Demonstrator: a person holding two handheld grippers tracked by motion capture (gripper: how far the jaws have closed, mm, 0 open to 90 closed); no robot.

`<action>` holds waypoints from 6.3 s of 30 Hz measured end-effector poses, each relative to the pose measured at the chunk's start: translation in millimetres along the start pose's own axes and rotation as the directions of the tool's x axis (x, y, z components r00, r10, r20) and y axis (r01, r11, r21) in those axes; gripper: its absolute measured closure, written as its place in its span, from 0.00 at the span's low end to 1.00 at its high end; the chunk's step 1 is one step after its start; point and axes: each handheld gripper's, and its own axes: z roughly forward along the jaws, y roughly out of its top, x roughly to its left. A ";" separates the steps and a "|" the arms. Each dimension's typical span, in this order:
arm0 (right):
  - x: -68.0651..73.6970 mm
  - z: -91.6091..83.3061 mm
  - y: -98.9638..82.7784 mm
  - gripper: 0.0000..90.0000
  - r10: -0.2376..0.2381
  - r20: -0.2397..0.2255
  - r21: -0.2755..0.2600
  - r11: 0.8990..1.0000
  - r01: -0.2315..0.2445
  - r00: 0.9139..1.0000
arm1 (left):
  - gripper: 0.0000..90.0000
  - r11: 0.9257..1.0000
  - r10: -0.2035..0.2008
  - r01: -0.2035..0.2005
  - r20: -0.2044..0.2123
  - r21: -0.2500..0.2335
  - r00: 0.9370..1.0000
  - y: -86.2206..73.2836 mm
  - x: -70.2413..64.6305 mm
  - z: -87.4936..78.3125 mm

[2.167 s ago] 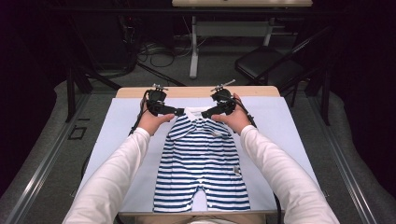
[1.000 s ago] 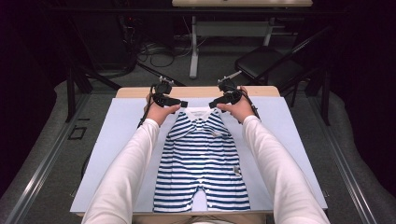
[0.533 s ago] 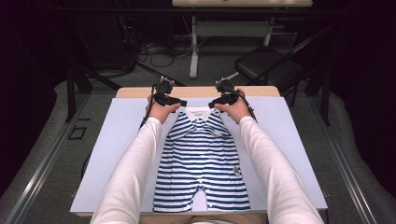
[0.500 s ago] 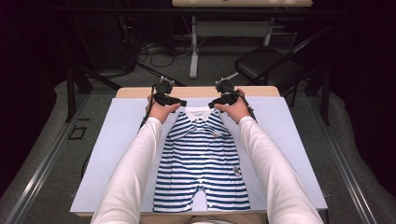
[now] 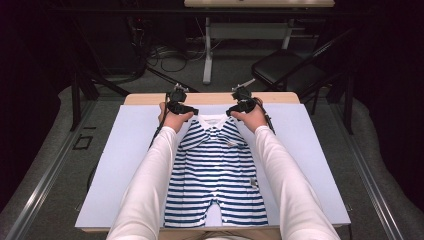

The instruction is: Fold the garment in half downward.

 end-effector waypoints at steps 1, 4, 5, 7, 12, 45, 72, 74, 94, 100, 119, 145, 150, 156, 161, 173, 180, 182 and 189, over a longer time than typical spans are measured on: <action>0.7 1.5 -0.6 0.38 0.003 0.001 0.000 1.000 -0.003 1.000 | 0.56 1.000 0.007 -0.007 -0.002 0.003 1.000 -0.3 -1.1 1.6; 1.2 4.1 -2.2 0.41 0.000 0.005 -0.001 1.000 0.000 1.000 | 0.58 1.000 0.030 -0.030 -0.009 0.010 1.000 -1.1 -4.3 6.1; 1.9 4.7 -2.7 0.43 0.002 0.004 0.004 1.000 -0.002 1.000 | 0.58 0.999 0.031 -0.031 -0.009 0.012 0.999 -1.3 -5.0 7.2; 2.6 6.2 -3.4 0.45 -0.009 0.012 0.001 1.000 0.009 1.000 | 0.57 0.999 0.044 -0.043 -0.014 0.015 0.999 -2.2 -6.2 10.2; 4.5 9.1 -6.5 0.49 -0.002 0.012 -0.001 1.000 0.002 1.000 | 0.56 0.999 0.043 -0.042 -0.016 0.032 0.999 -4.0 -7.4 16.1; 0.2 25.2 -16.6 0.69 0.028 -0.033 -0.013 1.000 -0.029 0.999 | 0.65 0.997 -0.003 0.006 -0.039 0.078 0.999 -18.5 6.5 39.2; 6.4 38.1 -23.3 0.74 -0.014 -0.056 0.033 0.999 0.016 0.998 | 0.80 0.996 -0.027 0.030 -0.028 0.085 0.999 -29.6 10.7 47.3; 7.4 38.8 -23.5 0.74 -0.017 -0.056 0.038 0.999 0.020 0.998 | 0.81 0.996 -0.027 0.029 -0.028 0.082 0.999 -29.6 10.3 47.6; 6.6 41.3 -28.5 0.94 -0.039 -0.025 0.044 0.998 0.040 0.999 | 0.94 0.997 -0.027 0.030 -0.036 0.070 0.999 -30.9 11.2 45.8; 0.0 38.1 -29.7 0.95 -0.020 -0.015 0.032 0.999 0.020 1.000 | 0.95 0.997 -0.034 0.037 -0.042 0.067 0.999 -30.5 14.0 42.4; -4.6 32.7 -30.2 0.96 -0.006 -0.020 0.041 0.999 0.007 1.000 | 0.96 0.998 -0.042 0.044 -0.048 0.045 0.998 -29.1 14.0 38.1; -4.8 20.5 -23.1 0.97 -0.029 -0.028 0.020 0.999 0.030 0.999 | 0.96 0.999 -0.049 0.050 -0.034 0.013 0.998 -23.8 16.5 26.3; -5.2 18.6 -21.8 0.97 -0.025 -0.033 0.002 1.000 0.025 0.999 | 0.96 0.999 -0.036 0.037 -0.035 0.012 0.999 -22.6 16.8 23.2; -4.2 13.6 -17.3 0.97 -0.027 -0.035 0.012 1.000 0.028 0.999 | 0.96 0.999 -0.038 0.038 -0.035 -0.003 0.999 -20.9 17.8 18.4; -3.1 9.7 -14.0 0.97 -0.034 -0.034 0.005 0.999 0.034 0.999 | 0.96 0.999 -0.037 0.037 -0.037 -0.014 0.999 -19.7 19.0 14.6; -4.2 -1.8 -9.0 0.97 -0.041 -0.034 -0.025 0.999 0.040 0.999 | 0.96 0.999 -0.021 0.020 -0.032 -0.050 0.999 -13.0 16.1 3.4; -5.2 -9.8 -4.7 0.97 -0.046 -0.030 -0.048 0.998 0.044 0.999 | 0.96 0.998 -0.008 0.005 -0.040 -0.069 0.999 -5.3 13.0 -3.2; -6.1 -12.1 -3.2 0.97 -0.047 -0.029 -0.053 0.998 0.046 0.998 | 0.96 0.997 -0.008 0.005 -0.040 -0.073 0.999 -3.5 12.2 -5.2; -8.0 -19.1 2.3 0.97 -0.045 -0.029 -0.072 0.997 0.042 0.999 | 0.96 0.995 -0.002 -0.002 -0.037 -0.096 0.999 1.2 11.9 -11.7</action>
